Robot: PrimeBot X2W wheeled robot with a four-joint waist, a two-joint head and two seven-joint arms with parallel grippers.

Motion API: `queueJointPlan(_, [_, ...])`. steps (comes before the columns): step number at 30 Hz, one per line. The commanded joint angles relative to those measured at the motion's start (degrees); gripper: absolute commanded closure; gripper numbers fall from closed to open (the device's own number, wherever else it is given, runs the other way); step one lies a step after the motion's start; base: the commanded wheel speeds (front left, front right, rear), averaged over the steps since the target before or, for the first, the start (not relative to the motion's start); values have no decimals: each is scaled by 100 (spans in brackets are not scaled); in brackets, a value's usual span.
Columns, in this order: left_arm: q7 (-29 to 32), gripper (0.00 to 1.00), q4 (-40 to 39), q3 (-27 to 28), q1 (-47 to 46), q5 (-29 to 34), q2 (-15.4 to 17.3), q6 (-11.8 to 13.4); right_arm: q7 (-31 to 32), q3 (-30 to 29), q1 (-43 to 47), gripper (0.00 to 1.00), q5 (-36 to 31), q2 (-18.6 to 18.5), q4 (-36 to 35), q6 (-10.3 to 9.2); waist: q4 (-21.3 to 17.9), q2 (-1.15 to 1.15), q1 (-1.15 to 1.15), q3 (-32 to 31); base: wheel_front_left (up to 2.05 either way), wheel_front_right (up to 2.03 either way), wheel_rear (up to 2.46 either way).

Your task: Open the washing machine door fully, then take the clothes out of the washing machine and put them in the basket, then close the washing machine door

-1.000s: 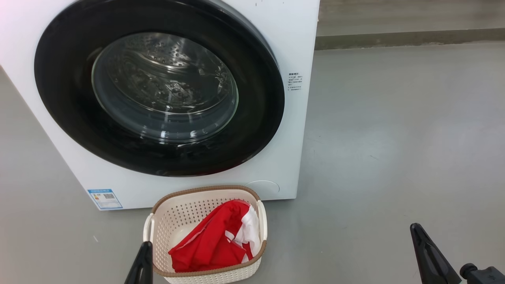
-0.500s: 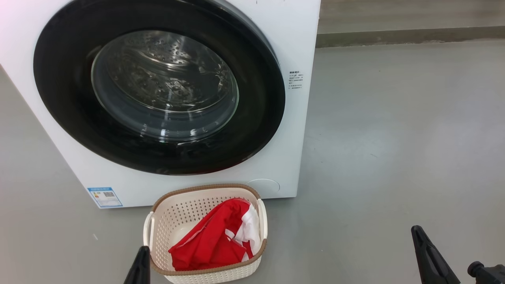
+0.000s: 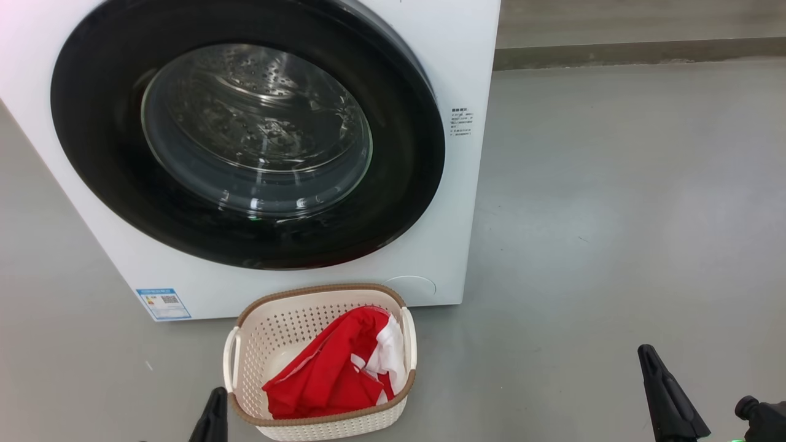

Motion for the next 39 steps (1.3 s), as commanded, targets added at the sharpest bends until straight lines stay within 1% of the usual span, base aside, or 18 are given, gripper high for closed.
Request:
queueJointPlan(1, [33,100,-95,124,-302,-158,21,-71,30,16,-293,100,209,-120,-97,-5,1,0,-1,3,0,0,0])
queueJointPlan(39, [545,100,416,532,-744,-2570,-124,-562,322,168,-968,100,2857,-317,568,-12,24,0,-1,104,0,0,0])
